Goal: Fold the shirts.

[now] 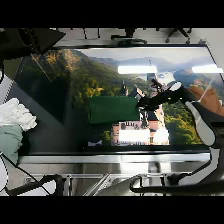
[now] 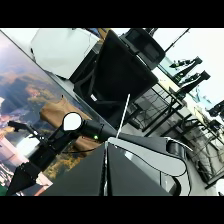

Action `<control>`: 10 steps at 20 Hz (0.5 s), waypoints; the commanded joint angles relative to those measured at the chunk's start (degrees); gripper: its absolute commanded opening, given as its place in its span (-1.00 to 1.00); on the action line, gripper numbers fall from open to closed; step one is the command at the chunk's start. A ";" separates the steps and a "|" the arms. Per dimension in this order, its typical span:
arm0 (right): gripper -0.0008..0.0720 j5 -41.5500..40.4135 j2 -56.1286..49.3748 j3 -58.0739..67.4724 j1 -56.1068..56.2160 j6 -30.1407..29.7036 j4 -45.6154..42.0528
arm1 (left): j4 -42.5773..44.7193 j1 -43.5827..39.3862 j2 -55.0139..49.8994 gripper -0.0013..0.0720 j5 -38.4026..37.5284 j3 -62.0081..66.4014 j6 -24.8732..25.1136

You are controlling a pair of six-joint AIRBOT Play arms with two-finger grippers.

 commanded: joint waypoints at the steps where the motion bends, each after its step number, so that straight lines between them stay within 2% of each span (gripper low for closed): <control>1: 0.86 -1.77 -3.04 -0.26 3.45 -3.37 3.15 | 0.04 0.04 0.02 -0.91 0.00 0.00 -0.04; 2: 0.83 -2.91 -3.19 -0.26 4.26 -4.31 4.90 | 0.04 0.04 0.02 -0.91 -0.02 0.00 -0.04; 3: 0.60 -4.00 -3.30 -0.26 4.83 -4.98 6.51 | 0.04 0.04 0.02 -0.91 -0.04 0.00 -0.04; 5: -0.34 -4.79 -3.45 -0.26 5.44 -8.48 11.04 | 0.04 0.04 0.02 -0.91 -0.07 0.00 -0.07; 6: -0.91 -4.24 -3.37 -0.22 5.44 -9.86 13.60 | 0.04 0.04 0.02 -0.91 -0.09 0.00 -0.07; 10: -0.91 -1.70 1.75 3.26 2.56 -9.44 15.54 | 0.07 0.04 0.02 -0.91 -1.88 -0.02 -0.04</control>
